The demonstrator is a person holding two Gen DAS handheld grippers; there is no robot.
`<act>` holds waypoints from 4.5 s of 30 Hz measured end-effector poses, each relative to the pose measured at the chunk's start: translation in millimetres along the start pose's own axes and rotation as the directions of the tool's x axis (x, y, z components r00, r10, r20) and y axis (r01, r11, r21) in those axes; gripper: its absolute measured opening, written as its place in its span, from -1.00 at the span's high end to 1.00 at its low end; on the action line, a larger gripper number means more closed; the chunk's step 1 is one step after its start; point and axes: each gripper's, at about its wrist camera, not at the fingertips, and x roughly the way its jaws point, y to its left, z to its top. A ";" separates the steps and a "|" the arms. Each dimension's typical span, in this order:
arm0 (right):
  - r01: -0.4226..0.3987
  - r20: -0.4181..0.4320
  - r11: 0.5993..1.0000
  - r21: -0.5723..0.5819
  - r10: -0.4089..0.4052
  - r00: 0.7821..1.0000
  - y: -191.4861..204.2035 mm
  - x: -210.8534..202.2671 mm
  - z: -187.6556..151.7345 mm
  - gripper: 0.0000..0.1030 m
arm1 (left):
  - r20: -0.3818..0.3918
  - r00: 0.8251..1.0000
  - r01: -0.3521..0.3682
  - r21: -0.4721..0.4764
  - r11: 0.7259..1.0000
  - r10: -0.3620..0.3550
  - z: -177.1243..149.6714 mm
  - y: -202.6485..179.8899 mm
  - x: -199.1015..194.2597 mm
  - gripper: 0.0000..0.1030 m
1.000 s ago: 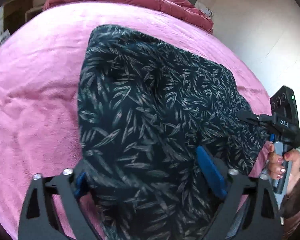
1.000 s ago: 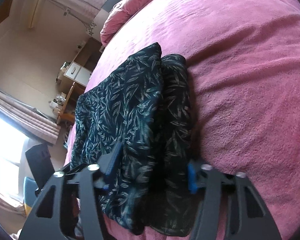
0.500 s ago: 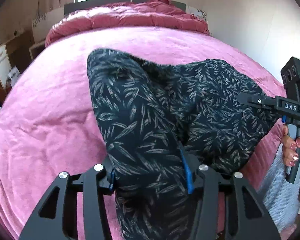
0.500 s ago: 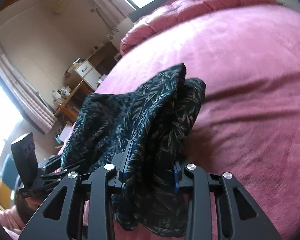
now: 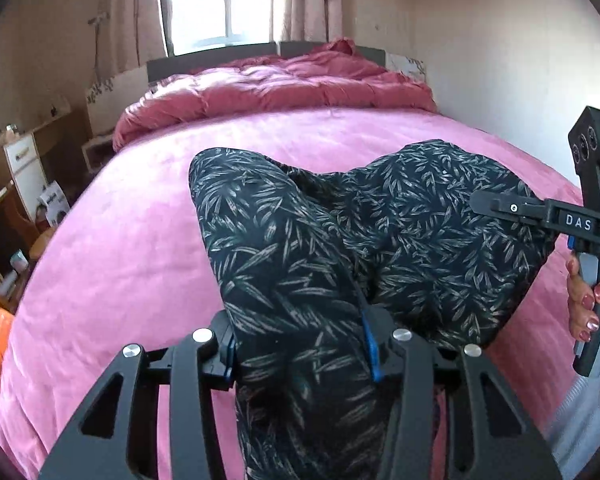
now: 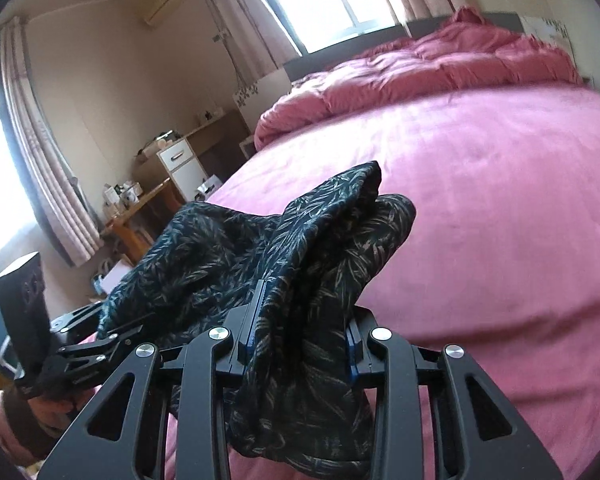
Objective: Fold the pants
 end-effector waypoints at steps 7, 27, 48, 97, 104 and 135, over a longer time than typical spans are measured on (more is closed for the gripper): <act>0.035 0.067 0.998 -0.059 -0.031 0.997 -13.4 53.2 40.0 0.39 | 0.026 0.998 -0.063 -0.040 0.997 0.064 29.1 20.7 55.1 0.12; 0.245 -0.070 0.965 0.096 -0.239 0.968 -57.0 81.7 27.1 -0.14 | -0.035 0.993 -0.116 -0.217 0.969 0.111 -12.3 48.2 88.7 -0.67; 0.407 -0.062 0.912 0.056 -0.404 0.913 -17.6 34.8 -17.2 -0.70 | 0.016 0.963 -0.264 -0.140 0.954 0.269 -37.0 -1.7 37.0 -0.96; 0.517 0.112 0.852 -0.081 -0.508 0.854 76.8 -24.5 -85.2 -0.93 | -0.051 0.965 -0.261 -0.263 0.929 0.257 -71.8 -3.4 -21.0 -0.96; 0.512 0.101 0.855 -0.079 -0.505 0.857 77.5 -22.5 -86.3 -0.93 | -0.065 0.966 -0.259 -0.261 0.930 0.250 -72.9 -2.0 -18.7 -0.96; 0.504 0.079 0.861 -0.073 -0.499 0.863 76.0 -19.1 -88.2 -0.93 | -0.074 0.970 -0.242 -0.233 0.942 0.231 -74.9 -3.8 -17.7 -0.96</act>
